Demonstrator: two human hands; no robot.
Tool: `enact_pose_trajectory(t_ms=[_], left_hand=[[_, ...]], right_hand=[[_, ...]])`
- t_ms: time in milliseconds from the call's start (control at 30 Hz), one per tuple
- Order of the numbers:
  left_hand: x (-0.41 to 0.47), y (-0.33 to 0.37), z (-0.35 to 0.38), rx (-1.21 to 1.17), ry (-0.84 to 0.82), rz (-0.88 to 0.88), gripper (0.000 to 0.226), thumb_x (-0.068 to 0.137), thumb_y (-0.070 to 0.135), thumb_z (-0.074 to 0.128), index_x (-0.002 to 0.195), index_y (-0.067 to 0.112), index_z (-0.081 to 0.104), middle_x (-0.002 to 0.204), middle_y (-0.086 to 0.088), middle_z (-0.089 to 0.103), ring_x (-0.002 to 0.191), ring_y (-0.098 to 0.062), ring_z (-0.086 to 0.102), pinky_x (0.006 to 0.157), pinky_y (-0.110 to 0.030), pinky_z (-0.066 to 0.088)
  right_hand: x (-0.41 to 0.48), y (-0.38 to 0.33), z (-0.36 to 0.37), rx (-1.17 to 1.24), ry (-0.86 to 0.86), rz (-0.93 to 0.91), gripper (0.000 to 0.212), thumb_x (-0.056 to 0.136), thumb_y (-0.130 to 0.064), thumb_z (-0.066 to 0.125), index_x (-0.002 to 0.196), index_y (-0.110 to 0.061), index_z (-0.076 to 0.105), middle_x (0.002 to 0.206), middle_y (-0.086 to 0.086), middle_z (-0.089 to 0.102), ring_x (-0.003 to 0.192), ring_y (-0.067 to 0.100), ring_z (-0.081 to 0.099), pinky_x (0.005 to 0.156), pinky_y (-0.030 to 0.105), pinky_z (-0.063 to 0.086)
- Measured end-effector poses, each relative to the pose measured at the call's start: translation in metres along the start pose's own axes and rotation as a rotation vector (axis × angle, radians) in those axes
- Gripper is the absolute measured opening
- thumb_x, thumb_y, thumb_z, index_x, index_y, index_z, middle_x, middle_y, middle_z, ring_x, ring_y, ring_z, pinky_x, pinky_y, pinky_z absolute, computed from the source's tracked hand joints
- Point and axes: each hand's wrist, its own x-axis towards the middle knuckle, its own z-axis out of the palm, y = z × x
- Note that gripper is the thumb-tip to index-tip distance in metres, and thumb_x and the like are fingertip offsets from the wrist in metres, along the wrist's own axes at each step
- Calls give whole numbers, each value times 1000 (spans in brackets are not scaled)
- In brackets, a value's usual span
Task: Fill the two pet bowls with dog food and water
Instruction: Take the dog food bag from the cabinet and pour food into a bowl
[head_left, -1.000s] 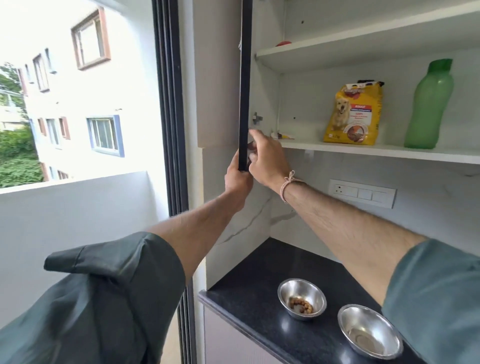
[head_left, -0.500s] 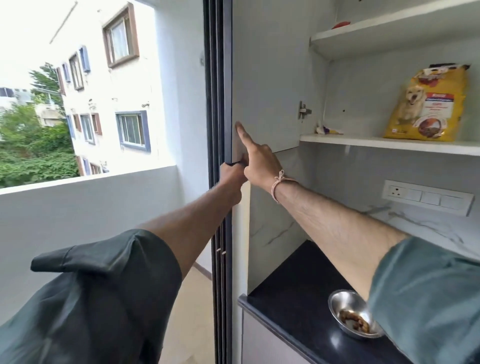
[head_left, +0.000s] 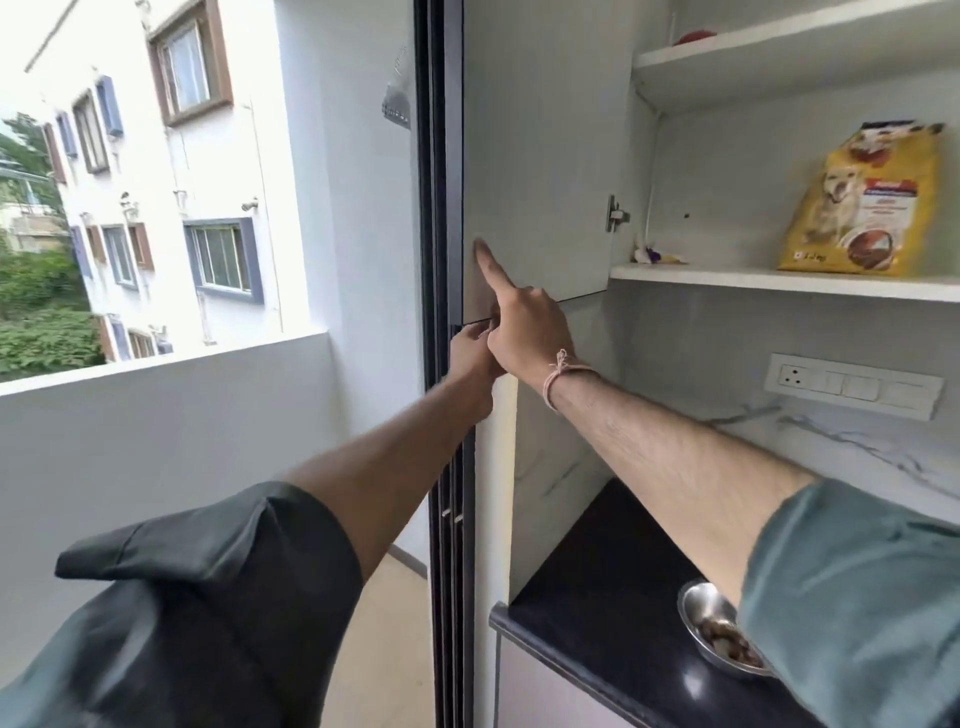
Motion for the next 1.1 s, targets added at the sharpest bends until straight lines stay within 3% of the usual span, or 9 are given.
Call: enact_pose_trajectory(t_ms=[233,333,433,567,700,800,867,1000,1100], left_hand=[[5,-22,49,-190,-112,-118,29,105,15,33,93,16,60,90,-9,65,83,-22,60,71,-30,50],[9,-23,79,-206,-157,-108,29,106,13,34,86,16,56,86,-6,63,75,-16,60,65,-29,51],[10,-18,110,-191,-200,-54,30,104,4,35,82,14,54,79,-5,59,69,-16,57,62,-29,51],[18,-12,152,-155,-278,-32,23,101,4,44,84,13,56,78,-6,60,68,-17,57,54,-25,52],[32,-2,196,-102,-297,14,9,97,12,59,102,13,67,84,-7,68,67,-17,63,55,-25,53],[45,2,226,-131,-372,41,6,95,16,63,94,12,68,88,-11,67,78,-24,63,70,-34,47],[58,6,248,-153,-375,44,10,94,12,63,85,14,66,82,-8,65,71,-23,59,65,-33,44],[84,13,297,-97,-350,95,6,95,20,66,91,15,67,93,-3,72,73,-19,64,76,-32,52],[99,14,337,-45,-381,104,24,94,25,67,114,11,70,108,-4,74,82,-19,67,70,-30,51]], right_hand=[[-5,20,-34,-121,-17,-18,96,79,9,53,158,-41,32,77,3,53,66,27,55,59,33,47],[-4,40,-46,-83,-28,6,93,71,7,54,155,-32,42,90,12,68,79,34,64,76,39,59],[-2,61,-66,-81,-9,63,82,73,7,51,151,-19,47,114,20,72,105,41,66,91,47,55],[-5,96,-97,-153,43,139,67,83,6,54,148,-13,48,123,20,70,113,40,64,94,43,51],[-6,139,-121,-216,102,184,55,84,-4,56,138,-14,52,124,19,71,110,41,67,88,45,56],[-4,177,-139,-256,110,213,51,85,-5,59,135,-10,51,125,20,70,111,41,67,89,45,56],[-1,204,-152,-276,124,238,51,86,-6,60,136,-9,50,123,21,70,109,41,67,87,46,57],[7,262,-178,-304,151,307,47,90,-7,61,135,-7,49,119,19,70,103,39,67,82,39,57],[13,304,-196,-303,170,360,46,91,-8,62,135,-6,50,117,19,69,105,38,66,80,35,53]])
